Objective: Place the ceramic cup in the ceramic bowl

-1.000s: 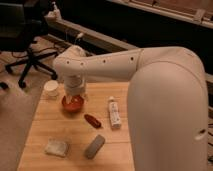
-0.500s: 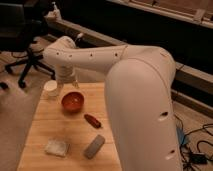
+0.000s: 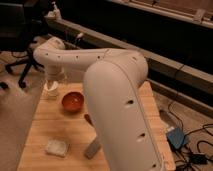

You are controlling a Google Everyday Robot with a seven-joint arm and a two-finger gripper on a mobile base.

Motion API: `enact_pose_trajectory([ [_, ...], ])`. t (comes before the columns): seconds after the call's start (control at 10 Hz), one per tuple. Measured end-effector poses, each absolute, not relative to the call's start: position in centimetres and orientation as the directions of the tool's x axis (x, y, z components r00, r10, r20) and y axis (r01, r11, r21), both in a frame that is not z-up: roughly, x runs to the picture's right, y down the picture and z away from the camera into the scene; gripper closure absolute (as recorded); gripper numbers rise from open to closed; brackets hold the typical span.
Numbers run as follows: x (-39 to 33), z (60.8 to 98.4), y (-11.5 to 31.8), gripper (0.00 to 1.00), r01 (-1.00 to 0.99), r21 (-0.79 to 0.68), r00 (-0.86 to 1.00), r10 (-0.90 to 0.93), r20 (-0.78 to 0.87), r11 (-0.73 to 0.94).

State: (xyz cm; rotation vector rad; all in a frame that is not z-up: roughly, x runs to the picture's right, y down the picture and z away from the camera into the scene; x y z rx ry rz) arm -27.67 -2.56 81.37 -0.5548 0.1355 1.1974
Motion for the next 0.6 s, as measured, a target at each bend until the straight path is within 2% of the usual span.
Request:
enact_pose_trajectory([
  [0.6, -30.3, 86.6, -3.2, 0.35, -0.936, -0.288, 0.311, 0.856, -0.412, 0.201],
])
